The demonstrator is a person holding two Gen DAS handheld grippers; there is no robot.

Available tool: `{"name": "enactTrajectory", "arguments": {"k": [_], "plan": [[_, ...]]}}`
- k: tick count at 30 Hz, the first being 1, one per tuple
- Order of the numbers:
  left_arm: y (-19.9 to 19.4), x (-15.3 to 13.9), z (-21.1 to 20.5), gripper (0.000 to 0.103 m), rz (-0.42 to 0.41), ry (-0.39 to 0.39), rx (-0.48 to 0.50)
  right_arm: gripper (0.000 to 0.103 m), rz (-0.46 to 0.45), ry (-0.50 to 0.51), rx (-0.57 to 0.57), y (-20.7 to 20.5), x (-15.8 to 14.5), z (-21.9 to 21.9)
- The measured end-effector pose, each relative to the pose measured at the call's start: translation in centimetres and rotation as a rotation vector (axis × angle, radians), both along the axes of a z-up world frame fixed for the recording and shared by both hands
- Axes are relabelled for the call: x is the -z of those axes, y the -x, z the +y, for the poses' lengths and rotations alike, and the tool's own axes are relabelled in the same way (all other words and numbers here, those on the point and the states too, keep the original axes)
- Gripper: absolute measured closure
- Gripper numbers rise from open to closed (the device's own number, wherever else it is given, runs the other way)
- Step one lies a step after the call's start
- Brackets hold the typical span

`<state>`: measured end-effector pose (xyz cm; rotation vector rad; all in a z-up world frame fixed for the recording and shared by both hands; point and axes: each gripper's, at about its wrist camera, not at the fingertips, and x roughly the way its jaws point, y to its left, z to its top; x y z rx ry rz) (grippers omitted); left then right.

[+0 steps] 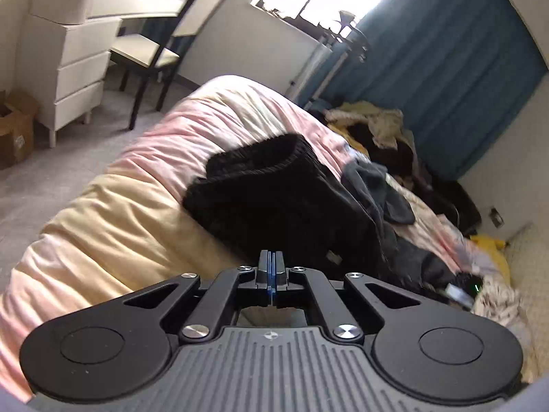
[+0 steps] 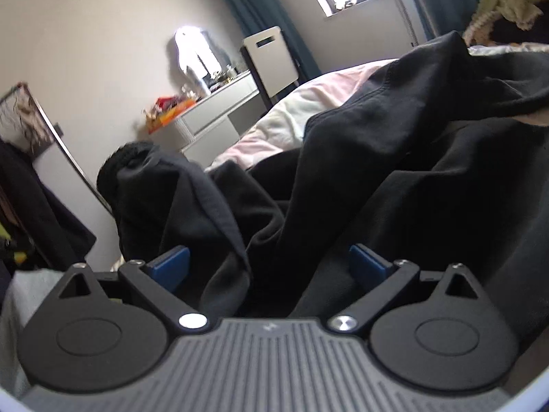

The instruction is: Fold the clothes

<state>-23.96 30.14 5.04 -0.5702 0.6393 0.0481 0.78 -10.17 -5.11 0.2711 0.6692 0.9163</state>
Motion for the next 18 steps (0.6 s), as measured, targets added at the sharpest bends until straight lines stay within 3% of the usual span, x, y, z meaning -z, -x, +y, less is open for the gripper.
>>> {"name": "enactTrajectory", "arguments": {"k": [2, 4, 5, 6, 8, 12, 15, 16, 17, 18], "plan": [[-1.4, 0.2, 1.4, 0.097, -0.002, 0.034, -0.028, 0.003, -0.009, -0.032, -0.073, 0.7, -0.2, 0.7], [-4.2, 0.0, 2.4, 0.075, 0.004, 0.059, -0.007, 0.004, -0.025, -0.027, -0.103, 1.4, -0.4, 1.3], [-5.7, -0.2, 2.4, 0.049, 0.003, 0.059, 0.011, 0.004, -0.033, -0.024, -0.118, 1.7, -0.6, 1.7], [-7.2, -0.5, 2.3, 0.031, -0.018, 0.066, 0.030, 0.004, -0.040, -0.012, -0.119, 1.9, -0.5, 1.8], [-10.2, -1.1, 1.9, 0.025, -0.075, 0.096, 0.086, 0.004, -0.043, -0.001, -0.114, 2.0, -0.4, 1.9], [-17.3, -1.7, 0.4, 0.025, -0.046, 0.134, 0.171, 0.004, -0.017, -0.013, -0.073, 1.5, 0.0, 1.5], [-21.5, -0.2, -1.2, 0.029, 0.081, 0.125, 0.188, 0.004, -0.003, -0.036, -0.047, 0.7, -0.1, 1.0], [-22.1, 0.6, -1.6, 0.037, 0.128, 0.139, 0.182, 0.004, 0.002, -0.045, -0.040, 0.5, -0.2, 0.9], [-22.6, 1.3, -1.9, 0.065, 0.168, 0.149, 0.176, 0.004, 0.006, -0.054, -0.032, 0.3, -0.2, 0.7], [-22.2, 1.7, -2.1, 0.080, 0.175, 0.148, 0.169, 0.004, 0.008, -0.062, -0.024, 0.2, -0.3, 0.4]]}}
